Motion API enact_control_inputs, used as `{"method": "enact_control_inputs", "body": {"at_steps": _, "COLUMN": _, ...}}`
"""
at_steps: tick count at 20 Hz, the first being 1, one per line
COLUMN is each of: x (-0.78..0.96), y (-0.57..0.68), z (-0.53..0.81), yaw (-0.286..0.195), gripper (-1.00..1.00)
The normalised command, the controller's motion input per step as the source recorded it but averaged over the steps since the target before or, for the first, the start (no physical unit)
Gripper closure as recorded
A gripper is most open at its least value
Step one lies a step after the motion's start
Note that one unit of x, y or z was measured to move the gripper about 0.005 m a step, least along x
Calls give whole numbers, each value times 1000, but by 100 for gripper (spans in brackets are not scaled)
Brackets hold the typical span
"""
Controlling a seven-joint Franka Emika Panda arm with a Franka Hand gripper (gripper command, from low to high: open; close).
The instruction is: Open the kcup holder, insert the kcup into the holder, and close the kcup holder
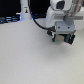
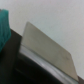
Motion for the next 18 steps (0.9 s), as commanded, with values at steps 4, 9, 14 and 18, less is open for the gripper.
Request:
{"method": "enact_control_inputs", "body": {"at_steps": 4, "x": -431, "y": 643, "z": 65, "yaw": 76, "gripper": -100}}
{"method": "enact_control_inputs", "body": {"at_steps": 9, "x": -737, "y": 490, "z": 26, "yaw": 67, "gripper": -100}}
{"method": "enact_control_inputs", "body": {"at_steps": 14, "x": -782, "y": 526, "z": 14, "yaw": 50, "gripper": -100}}
{"method": "enact_control_inputs", "body": {"at_steps": 18, "x": -692, "y": 415, "z": 4, "yaw": 92, "gripper": -100}}
